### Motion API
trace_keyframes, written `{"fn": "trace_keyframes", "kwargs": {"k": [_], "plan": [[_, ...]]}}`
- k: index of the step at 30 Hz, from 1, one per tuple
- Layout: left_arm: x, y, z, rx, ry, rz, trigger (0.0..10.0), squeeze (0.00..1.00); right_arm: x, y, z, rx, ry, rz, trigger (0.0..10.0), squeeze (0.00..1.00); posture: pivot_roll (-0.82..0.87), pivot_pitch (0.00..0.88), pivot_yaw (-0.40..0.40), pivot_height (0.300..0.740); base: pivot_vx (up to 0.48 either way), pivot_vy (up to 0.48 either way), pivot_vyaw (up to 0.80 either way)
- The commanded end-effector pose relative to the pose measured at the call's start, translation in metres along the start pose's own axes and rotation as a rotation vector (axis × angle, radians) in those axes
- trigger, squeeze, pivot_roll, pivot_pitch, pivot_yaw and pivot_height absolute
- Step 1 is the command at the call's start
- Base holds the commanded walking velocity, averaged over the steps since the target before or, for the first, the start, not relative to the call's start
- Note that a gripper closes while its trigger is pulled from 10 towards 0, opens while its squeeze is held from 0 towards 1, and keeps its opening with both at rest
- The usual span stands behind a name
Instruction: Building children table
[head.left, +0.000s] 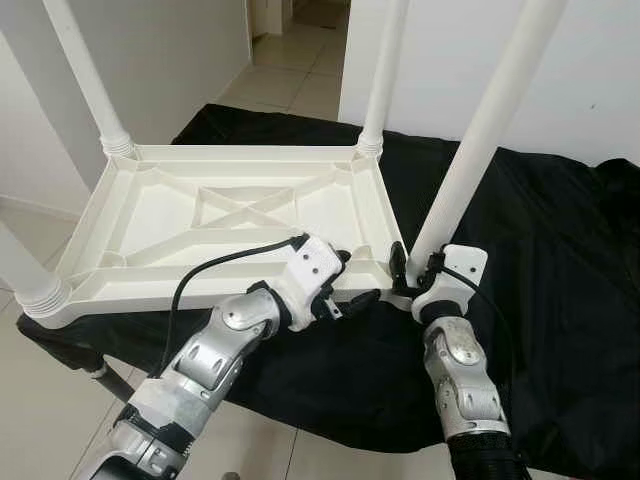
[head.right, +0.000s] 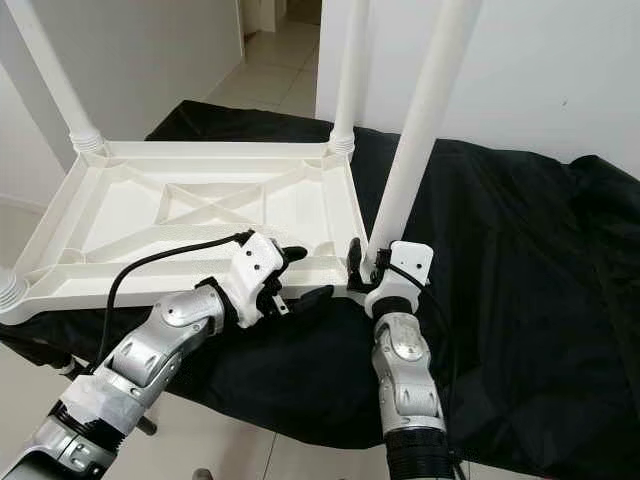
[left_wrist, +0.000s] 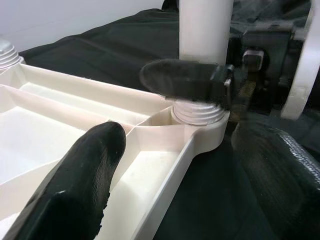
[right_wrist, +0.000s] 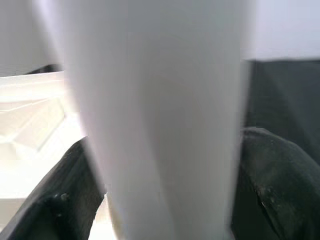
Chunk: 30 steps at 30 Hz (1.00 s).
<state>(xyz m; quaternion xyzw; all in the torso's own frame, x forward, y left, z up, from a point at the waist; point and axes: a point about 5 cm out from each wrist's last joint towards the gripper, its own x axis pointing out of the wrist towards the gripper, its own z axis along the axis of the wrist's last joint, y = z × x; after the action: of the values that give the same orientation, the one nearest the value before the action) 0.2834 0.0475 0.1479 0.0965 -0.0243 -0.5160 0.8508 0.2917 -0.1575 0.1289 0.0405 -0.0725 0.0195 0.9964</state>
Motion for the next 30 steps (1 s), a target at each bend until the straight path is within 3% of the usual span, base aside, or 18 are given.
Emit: {"fn": "trace_keyframes", "kwargs": {"k": [1,2,3,4,5,7,10,11,16,30], "plan": [[-0.002,-0.004,0.003,0.01,-0.005,-0.091,10.0,0.0,-0.002,-0.006,0.0,0.008,-0.003,0.065,10.0,1.0,-0.02,0.0,-0.039,0.74,0.0,0.0,0.0],[-0.002,-0.004,0.003,0.01,-0.005,-0.091,10.0,0.0,-0.002,-0.006,0.0,0.008,-0.003,0.065,10.0,1.0,-0.02,0.0,-0.039,0.74,0.0,0.0,0.0],[-0.003,-0.003,0.003,0.012,-0.002,-0.09,10.0,0.0,-0.001,-0.006,0.0,0.019,0.008,0.146,10.0,0.83,-0.02,0.0,-0.037,0.74,0.0,0.0,0.0],[-0.003,-0.003,0.003,0.012,-0.002,-0.09,10.0,0.0,-0.001,-0.006,0.0,0.019,0.008,0.146,10.0,0.83,-0.02,0.0,-0.037,0.74,0.0,0.0,0.0],[-0.003,-0.004,0.003,0.013,0.0,-0.091,10.0,0.0,-0.001,-0.004,0.0,0.027,0.014,0.21,10.0,0.0,-0.02,0.0,-0.037,0.74,0.0,0.0,0.0],[-0.004,-0.005,0.002,0.013,0.004,-0.099,10.0,0.0,0.002,-0.004,0.002,0.02,0.009,0.301,10.0,0.0,-0.02,0.0,-0.034,0.74,0.0,0.0,0.0],[-0.004,-0.006,0.002,0.013,0.004,-0.102,10.0,0.0,0.003,-0.005,0.003,0.012,0.005,0.318,10.0,0.0,-0.02,0.0,-0.032,0.74,0.0,0.0,0.0],[-0.003,-0.011,0.002,0.007,0.003,-0.119,10.0,0.0,0.009,-0.006,0.004,-0.056,0.018,0.432,10.0,0.0,-0.02,0.0,-0.028,0.74,0.0,0.0,0.0],[0.0,-0.014,0.002,0.006,0.0,-0.131,10.0,0.0,0.014,-0.009,0.003,-0.104,0.047,0.549,10.0,0.0,-0.02,0.0,-0.032,0.74,0.0,0.0,0.0],[0.004,-0.022,0.003,-0.013,-0.008,-0.154,10.0,0.0,0.022,-0.02,-0.007,-0.161,0.12,0.639,10.0,0.0,-0.01,0.0,-0.032,0.74,0.0,0.0,0.0]]}}
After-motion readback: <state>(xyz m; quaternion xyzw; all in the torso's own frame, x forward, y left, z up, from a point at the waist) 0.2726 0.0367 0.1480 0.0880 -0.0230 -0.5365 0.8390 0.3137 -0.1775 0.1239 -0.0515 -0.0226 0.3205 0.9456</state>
